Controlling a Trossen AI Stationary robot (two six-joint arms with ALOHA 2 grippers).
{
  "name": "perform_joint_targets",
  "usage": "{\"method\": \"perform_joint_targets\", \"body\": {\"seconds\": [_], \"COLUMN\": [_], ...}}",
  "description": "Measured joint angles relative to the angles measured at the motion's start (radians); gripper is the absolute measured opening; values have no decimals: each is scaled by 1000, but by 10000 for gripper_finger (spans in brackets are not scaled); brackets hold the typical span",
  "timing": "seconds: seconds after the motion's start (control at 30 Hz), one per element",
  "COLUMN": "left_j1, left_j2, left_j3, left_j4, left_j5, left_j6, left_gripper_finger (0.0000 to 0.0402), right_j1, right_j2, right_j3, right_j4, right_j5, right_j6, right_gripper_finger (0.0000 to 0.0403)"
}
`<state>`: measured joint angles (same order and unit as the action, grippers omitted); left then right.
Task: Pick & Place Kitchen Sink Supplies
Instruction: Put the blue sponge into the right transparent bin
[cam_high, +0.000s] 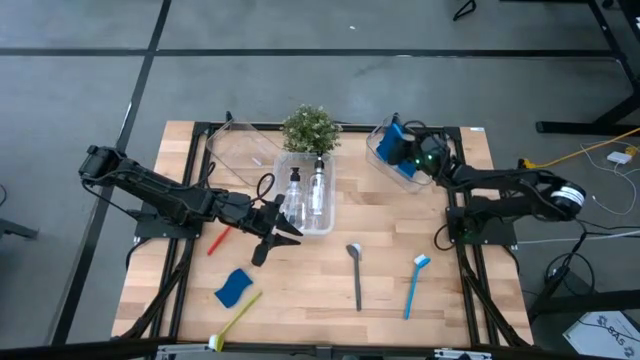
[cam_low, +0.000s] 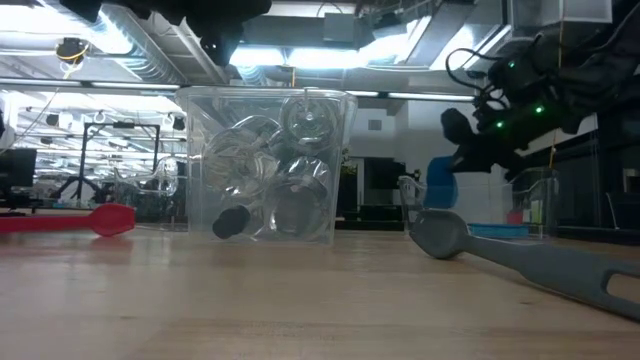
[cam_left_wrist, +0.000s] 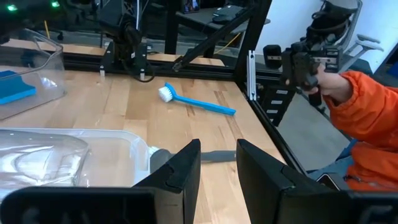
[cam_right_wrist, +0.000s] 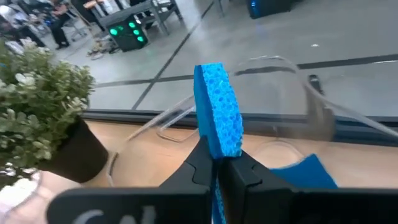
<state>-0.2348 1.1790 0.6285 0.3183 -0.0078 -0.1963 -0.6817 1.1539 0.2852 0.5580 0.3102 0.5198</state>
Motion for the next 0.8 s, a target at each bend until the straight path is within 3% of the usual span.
{"method": "perform_joint_targets", "body": {"seconds": [0.4, 0.8], "left_j1": [0, 0], "left_j2": [0, 0], "left_j3": [0, 0], "left_j4": [0, 0], "left_j5": [0, 0], "left_j6": [0, 0], "left_gripper_finger": [98, 98], "right_j1": [-48, -48], "right_j2": [120, 126], "right_j3": [0, 0], "right_j4": [66, 74], "right_j5": [-171, -129], "right_j6": [56, 51], "right_gripper_finger": [9, 9]}}
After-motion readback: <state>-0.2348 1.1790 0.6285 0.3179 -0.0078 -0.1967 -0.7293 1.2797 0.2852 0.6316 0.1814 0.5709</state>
